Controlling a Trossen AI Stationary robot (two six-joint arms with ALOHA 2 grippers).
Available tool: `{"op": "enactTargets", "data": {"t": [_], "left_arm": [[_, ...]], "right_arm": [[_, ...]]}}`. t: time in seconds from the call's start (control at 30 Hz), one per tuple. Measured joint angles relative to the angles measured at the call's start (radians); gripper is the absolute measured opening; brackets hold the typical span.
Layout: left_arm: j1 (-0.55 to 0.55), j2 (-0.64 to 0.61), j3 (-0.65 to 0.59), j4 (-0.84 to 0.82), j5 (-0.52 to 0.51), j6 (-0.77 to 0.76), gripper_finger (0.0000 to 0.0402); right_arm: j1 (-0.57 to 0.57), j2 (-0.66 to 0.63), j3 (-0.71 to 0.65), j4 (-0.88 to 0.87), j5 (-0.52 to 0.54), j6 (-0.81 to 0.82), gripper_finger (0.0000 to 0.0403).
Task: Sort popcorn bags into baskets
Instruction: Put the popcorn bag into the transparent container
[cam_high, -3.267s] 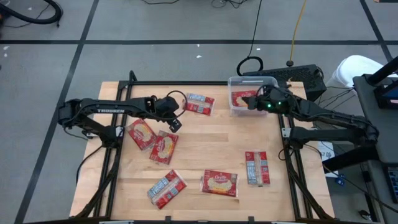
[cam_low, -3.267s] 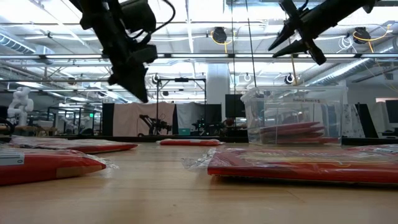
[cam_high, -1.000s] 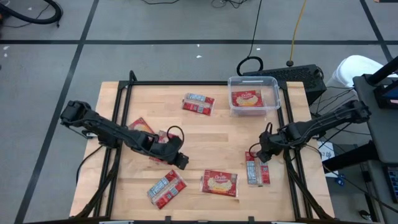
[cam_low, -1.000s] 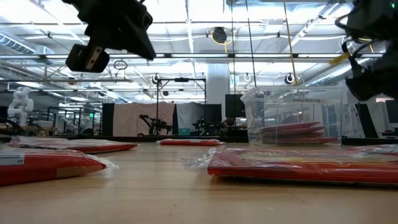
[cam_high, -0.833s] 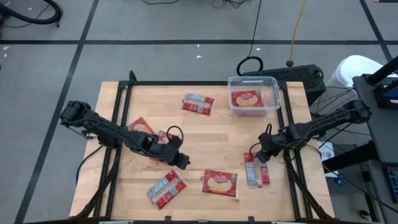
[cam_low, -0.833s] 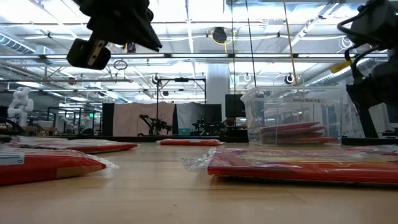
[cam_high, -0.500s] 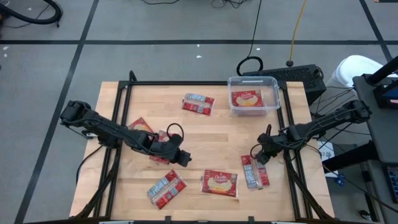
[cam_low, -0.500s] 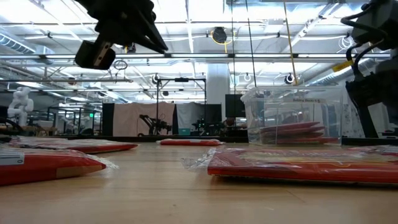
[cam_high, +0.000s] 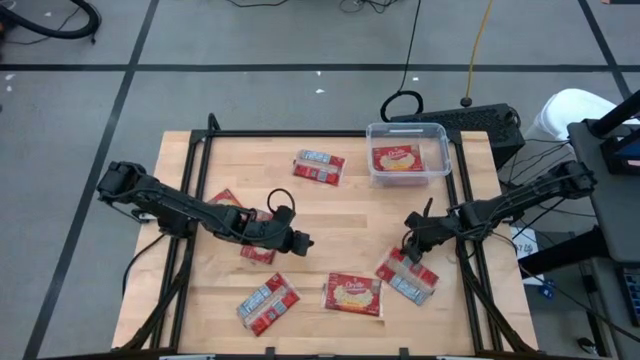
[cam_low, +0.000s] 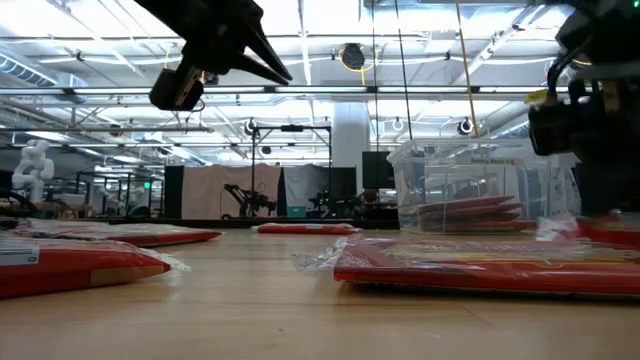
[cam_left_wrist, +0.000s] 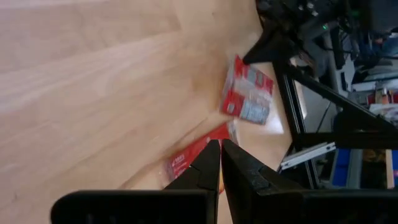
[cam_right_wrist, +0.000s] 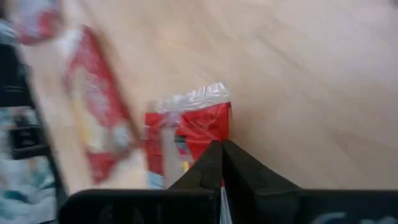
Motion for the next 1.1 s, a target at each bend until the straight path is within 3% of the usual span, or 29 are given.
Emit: {"op": "enactTargets", "data": {"t": [0.33, 0.6, 0.73, 0.87, 0.97, 1.1], "left_arm": [[0.0, 0.0, 0.0, 0.006, -0.079, 0.016, 0.0021], [0.0, 0.0, 0.0, 0.049, -0.111, 0.041, 0.0021], [0.003, 0.0, 0.0, 0.05, -0.13, 0.063, 0.0021], [0.006, 0.0, 0.0, 0.05, -0.143, 0.066, 0.0021], [0.006, 0.0, 0.0, 0.051, -0.16, 0.063, 0.0021], [0.003, 0.0, 0.0, 0.053, -0.16, 0.054, 0.0021]], "right_arm": [[-0.095, 0.0, 0.002, 0.132, -0.03, -0.099, 0.0], [-0.081, 0.0, 0.083, -0.012, -0.209, -0.195, 0.0011], [-0.05, 0.006, 0.118, -0.058, -0.201, -0.323, 0.0052], [-0.047, 0.035, 0.12, -0.063, -0.175, -0.538, 0.0117], [-0.049, 0.092, 0.12, -0.09, -0.106, -0.602, 0.017], [-0.047, 0.175, 0.12, 0.0, -0.097, -0.734, 0.023]]}}
